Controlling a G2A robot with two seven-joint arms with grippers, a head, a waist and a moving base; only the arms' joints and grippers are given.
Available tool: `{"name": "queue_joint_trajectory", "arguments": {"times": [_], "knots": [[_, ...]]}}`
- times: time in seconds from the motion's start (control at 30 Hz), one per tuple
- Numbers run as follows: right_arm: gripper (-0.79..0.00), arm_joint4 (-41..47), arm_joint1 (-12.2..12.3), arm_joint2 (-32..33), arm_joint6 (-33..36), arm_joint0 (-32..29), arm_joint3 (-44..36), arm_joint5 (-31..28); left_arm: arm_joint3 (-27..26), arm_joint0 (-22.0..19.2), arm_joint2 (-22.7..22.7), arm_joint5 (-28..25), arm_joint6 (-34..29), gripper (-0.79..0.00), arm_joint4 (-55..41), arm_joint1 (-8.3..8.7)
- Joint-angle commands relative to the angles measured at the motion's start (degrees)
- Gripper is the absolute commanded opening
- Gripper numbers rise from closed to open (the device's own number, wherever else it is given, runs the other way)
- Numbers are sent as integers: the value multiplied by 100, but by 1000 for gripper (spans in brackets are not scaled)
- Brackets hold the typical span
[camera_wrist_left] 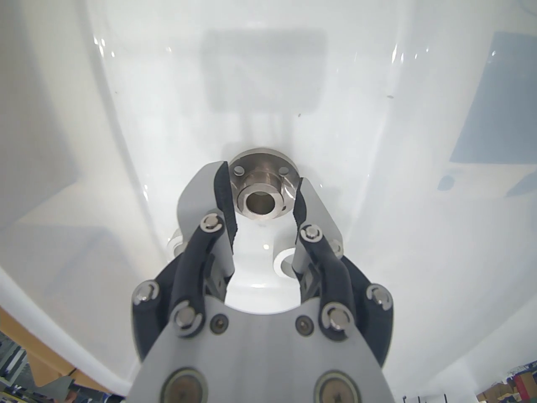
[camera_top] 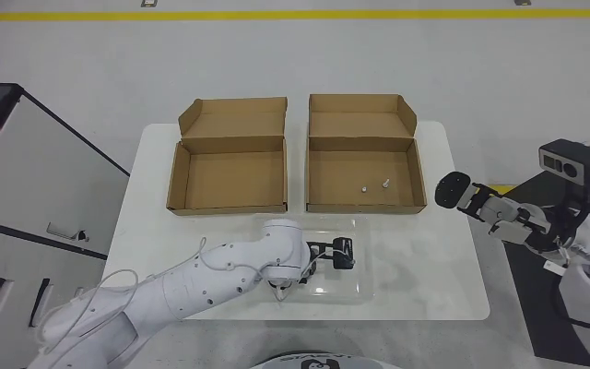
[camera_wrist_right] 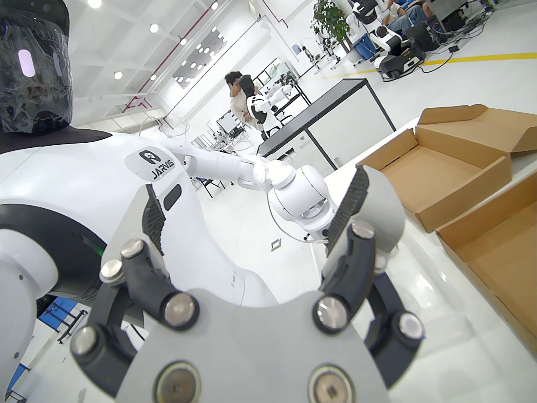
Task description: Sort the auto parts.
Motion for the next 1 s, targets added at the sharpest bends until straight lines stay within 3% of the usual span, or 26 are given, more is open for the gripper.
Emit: {"name": "queue_joint_trajectory", "arguments": {"times": [0.0, 0.63, 0.97], "knots": [[0, 0, 0, 0, 0, 0, 0, 0, 3, 3, 3, 0, -28, -431, 13, -8], [0, 0, 0, 0, 0, 0, 0, 0, 80, 32, -80, -37, -82, -511, 36, -65], [0, 0, 0, 0, 0, 0, 0, 0, 96, 70, -112, -48, -104, -496, 67, -84]]}}
